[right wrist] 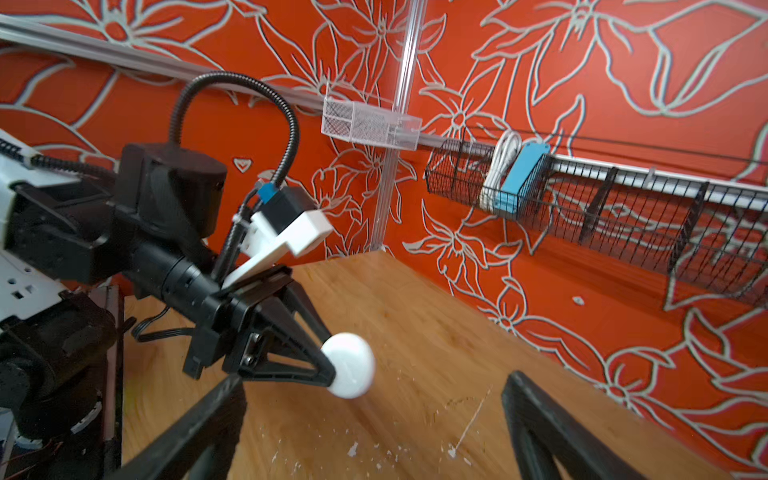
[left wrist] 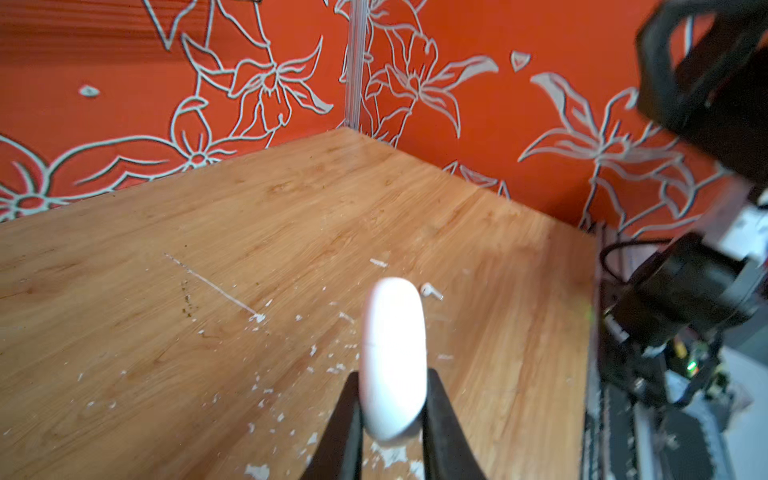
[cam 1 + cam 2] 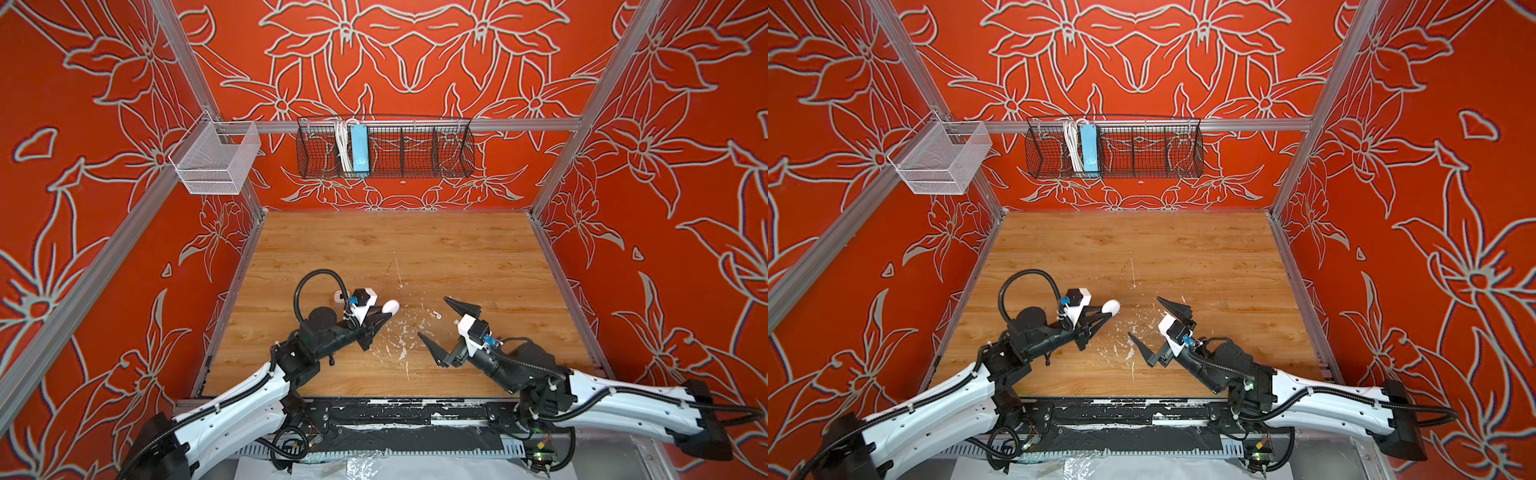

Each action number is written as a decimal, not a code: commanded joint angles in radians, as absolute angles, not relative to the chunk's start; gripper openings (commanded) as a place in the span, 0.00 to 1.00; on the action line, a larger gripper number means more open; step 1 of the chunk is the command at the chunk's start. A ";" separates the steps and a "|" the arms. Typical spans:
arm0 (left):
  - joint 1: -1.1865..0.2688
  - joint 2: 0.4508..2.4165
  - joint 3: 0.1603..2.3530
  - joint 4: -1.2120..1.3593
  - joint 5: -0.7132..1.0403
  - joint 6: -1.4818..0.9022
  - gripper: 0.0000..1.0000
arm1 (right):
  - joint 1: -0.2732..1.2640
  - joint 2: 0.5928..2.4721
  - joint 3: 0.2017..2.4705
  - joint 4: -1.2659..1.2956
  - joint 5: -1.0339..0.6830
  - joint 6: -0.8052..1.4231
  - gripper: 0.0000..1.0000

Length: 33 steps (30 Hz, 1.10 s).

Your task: Insert the wireless bluetooth earbuds into the charging case

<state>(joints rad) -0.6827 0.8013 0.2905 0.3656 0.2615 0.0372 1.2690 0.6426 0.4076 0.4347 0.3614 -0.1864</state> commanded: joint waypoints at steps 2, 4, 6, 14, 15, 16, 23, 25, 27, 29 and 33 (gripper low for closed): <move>-0.689 0.816 0.281 0.481 0.367 0.268 0.00 | 1.199 0.730 0.477 0.271 0.315 -0.127 0.98; -0.689 0.804 0.266 0.521 0.476 0.292 0.00 | 1.164 0.774 0.498 0.246 0.290 -0.137 0.98; -0.689 0.781 0.244 0.562 0.551 0.301 0.00 | 1.148 0.803 0.510 0.237 0.277 -0.149 0.96; -0.689 0.681 0.212 0.575 0.608 0.281 0.00 | 1.145 0.782 0.438 0.296 0.080 -0.182 0.85; -0.689 0.672 0.207 0.583 0.621 0.278 0.00 | 1.145 0.786 0.438 0.292 0.075 -0.181 0.83; -0.689 0.665 0.201 0.594 0.631 0.279 0.00 | 1.145 0.788 0.443 0.286 0.078 -0.177 0.81; -0.690 0.661 0.196 0.586 0.654 0.296 0.00 | 1.145 0.770 0.448 0.294 0.031 -0.172 0.78; -0.690 0.667 0.198 0.589 0.669 0.300 0.00 | 1.144 0.775 0.454 0.296 0.009 -0.173 0.77; -0.690 0.671 0.209 0.572 0.689 0.307 0.00 | 1.145 0.786 0.468 0.278 -0.011 -0.178 0.77; -0.692 0.672 0.216 0.554 0.704 0.317 0.00 | 1.146 0.796 0.479 0.270 -0.018 -0.177 0.77; -0.696 0.678 0.222 0.545 0.720 0.326 0.00 | 1.145 0.813 0.483 0.293 -0.015 -0.178 0.76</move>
